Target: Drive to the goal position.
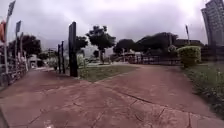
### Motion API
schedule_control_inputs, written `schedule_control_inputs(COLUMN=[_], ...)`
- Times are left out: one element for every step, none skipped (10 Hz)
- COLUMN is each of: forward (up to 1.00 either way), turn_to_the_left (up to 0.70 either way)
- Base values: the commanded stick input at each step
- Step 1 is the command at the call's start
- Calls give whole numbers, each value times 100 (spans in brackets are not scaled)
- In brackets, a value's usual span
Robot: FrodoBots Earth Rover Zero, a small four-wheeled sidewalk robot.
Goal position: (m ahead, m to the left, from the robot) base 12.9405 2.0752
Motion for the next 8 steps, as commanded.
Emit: schedule_control_inputs(forward=[0,0,0,0,0,0,44,85], turn_to_the_left=[-85,-84,-52,0,0,0,0,0])
